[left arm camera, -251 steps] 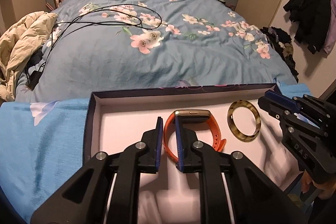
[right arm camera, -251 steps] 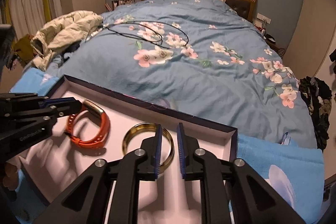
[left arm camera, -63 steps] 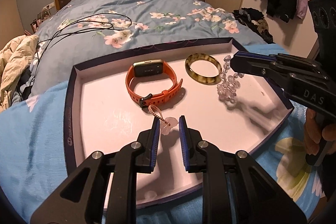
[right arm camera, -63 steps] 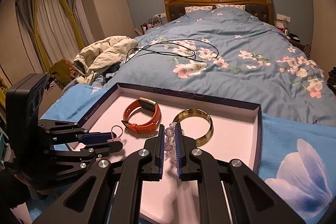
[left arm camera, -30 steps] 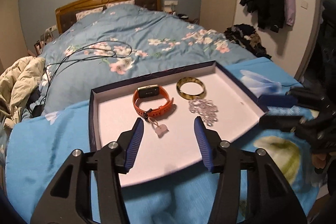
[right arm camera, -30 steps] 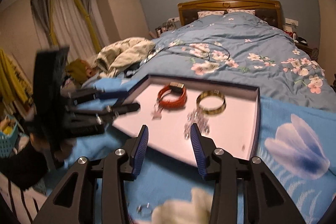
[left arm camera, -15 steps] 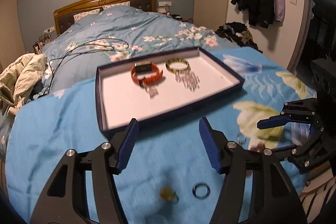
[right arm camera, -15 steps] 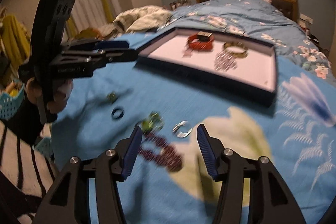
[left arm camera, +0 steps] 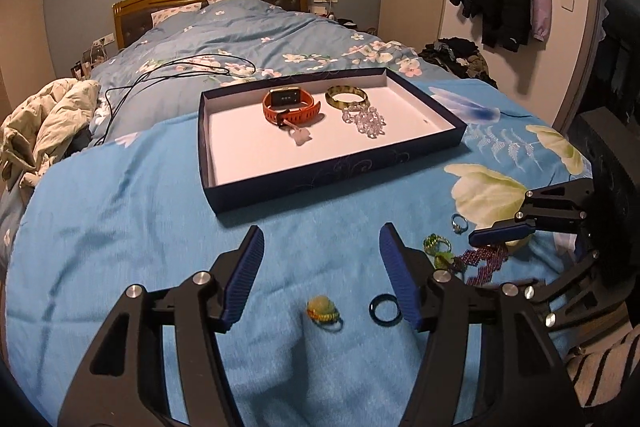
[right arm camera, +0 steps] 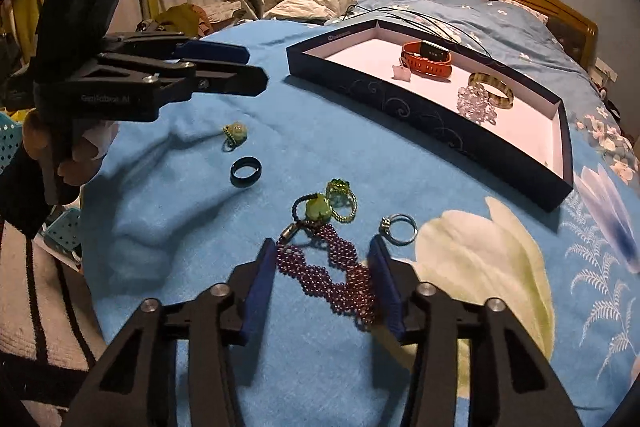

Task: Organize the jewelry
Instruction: 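Grasp the dark red beaded bracelet with the right tool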

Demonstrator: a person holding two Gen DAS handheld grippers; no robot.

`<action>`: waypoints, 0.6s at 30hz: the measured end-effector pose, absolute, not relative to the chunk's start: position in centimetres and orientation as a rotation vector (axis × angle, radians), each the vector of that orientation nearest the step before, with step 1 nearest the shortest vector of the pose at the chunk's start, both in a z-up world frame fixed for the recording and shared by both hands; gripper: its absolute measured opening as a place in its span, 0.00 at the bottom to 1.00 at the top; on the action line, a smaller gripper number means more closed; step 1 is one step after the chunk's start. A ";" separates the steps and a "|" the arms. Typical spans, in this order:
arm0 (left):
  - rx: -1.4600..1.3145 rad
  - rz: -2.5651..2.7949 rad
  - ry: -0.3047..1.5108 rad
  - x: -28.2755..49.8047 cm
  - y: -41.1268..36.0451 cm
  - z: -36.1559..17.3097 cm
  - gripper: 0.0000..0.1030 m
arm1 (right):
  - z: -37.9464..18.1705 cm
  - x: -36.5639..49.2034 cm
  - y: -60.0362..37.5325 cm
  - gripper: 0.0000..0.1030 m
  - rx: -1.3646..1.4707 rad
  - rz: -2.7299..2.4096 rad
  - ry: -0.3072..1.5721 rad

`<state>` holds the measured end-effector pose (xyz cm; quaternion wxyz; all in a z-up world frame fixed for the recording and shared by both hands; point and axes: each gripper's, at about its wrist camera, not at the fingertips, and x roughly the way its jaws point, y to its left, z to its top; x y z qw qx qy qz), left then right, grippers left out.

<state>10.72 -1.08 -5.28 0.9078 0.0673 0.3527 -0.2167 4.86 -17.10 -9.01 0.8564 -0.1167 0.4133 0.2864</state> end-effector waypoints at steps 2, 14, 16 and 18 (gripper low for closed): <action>0.139 -0.451 0.730 10.5 -0.9 -5.4 0.58 | -9.0 4.8 -17.4 0.31 -0.235 0.592 0.869; 0.195 -0.550 0.758 7.4 -1.6 -6.6 0.51 | -8.8 4.4 -18.7 0.06 -0.170 0.572 0.872; 0.204 -0.573 0.770 7.0 -2.1 -7.0 0.49 | -8.7 4.4 -19.1 0.06 -0.138 0.566 0.868; 0.223 -0.587 0.784 6.7 -2.8 -7.5 0.46 | -8.5 4.4 -19.5 0.06 -0.112 0.562 0.866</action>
